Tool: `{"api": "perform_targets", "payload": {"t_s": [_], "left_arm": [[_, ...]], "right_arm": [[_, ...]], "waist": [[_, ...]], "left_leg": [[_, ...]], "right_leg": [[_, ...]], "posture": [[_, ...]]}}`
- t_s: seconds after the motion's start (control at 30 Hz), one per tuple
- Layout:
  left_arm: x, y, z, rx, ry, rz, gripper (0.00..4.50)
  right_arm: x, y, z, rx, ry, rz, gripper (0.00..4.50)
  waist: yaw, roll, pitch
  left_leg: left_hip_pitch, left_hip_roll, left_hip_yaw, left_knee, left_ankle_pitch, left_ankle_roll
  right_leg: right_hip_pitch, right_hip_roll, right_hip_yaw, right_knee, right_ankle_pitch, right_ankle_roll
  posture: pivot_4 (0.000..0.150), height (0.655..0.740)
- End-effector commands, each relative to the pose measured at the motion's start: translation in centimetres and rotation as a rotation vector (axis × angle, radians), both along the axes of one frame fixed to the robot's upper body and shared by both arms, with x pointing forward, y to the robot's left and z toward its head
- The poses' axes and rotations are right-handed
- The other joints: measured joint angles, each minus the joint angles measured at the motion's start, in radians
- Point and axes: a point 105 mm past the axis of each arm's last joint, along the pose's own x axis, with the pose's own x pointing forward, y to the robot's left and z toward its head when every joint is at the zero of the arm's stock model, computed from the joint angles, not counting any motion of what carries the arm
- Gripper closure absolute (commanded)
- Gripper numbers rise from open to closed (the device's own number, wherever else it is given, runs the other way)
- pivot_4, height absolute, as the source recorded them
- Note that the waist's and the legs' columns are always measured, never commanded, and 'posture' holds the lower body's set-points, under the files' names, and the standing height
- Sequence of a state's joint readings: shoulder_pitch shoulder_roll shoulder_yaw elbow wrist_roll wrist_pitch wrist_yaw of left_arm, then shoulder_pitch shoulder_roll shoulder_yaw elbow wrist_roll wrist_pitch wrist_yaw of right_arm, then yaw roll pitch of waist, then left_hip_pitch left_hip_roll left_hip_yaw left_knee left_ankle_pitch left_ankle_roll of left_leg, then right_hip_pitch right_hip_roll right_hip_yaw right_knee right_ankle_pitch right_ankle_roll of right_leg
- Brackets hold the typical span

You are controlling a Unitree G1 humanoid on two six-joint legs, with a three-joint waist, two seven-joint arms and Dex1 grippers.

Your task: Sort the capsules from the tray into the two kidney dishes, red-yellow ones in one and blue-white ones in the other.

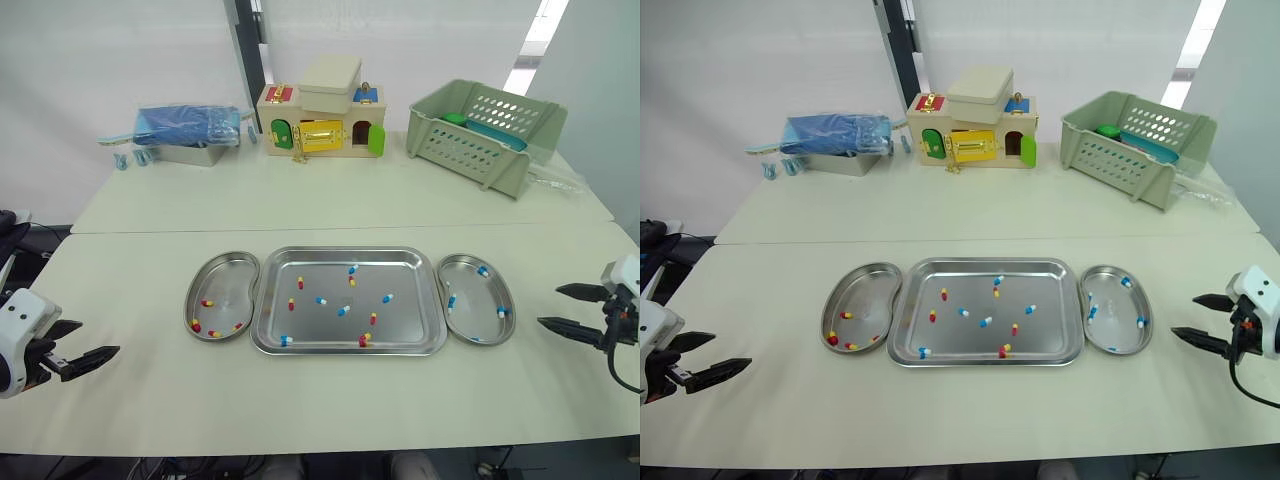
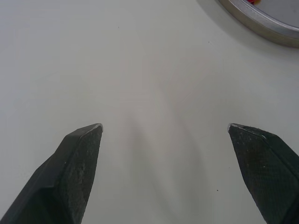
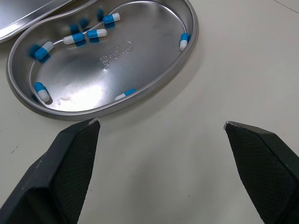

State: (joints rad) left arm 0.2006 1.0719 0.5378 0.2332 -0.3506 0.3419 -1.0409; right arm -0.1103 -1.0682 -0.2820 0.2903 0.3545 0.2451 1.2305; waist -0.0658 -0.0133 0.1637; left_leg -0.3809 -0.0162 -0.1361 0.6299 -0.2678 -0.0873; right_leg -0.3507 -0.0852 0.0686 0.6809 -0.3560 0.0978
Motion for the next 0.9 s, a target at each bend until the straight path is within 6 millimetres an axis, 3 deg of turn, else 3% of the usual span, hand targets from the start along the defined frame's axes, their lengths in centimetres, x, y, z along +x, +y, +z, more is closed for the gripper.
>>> {"api": "perform_targets", "payload": {"t_s": [0.03, 0.9], "left_arm": [[0.08, 0.24, 1.08, 0.004, -0.031, 0.0, 0.05], [-0.16, 0.0, 0.17, -0.01, 0.009, -0.01, 0.05]], "right_arm": [[0.26, 0.02, 0.81, -0.003, -0.034, 0.013, 0.0], [-0.04, -0.56, 0.49, 0.003, -0.026, 0.003, 0.0]], "waist": [[0.0, 0.0, 0.0], [-0.001, 0.0, 0.0]], "left_leg": [[0.0, 0.0, 0.0, 0.0, 0.0, 0.0], [0.0, 0.0, 0.0, 0.0, 0.0, 0.0]], "right_leg": [[0.0, 0.0, 0.0, 0.0, 0.0, 0.0], [0.0, 0.0, 0.0, 0.0, 0.0, 0.0]], "posture": [[0.15, 0.74], [0.15, 0.74]]}}
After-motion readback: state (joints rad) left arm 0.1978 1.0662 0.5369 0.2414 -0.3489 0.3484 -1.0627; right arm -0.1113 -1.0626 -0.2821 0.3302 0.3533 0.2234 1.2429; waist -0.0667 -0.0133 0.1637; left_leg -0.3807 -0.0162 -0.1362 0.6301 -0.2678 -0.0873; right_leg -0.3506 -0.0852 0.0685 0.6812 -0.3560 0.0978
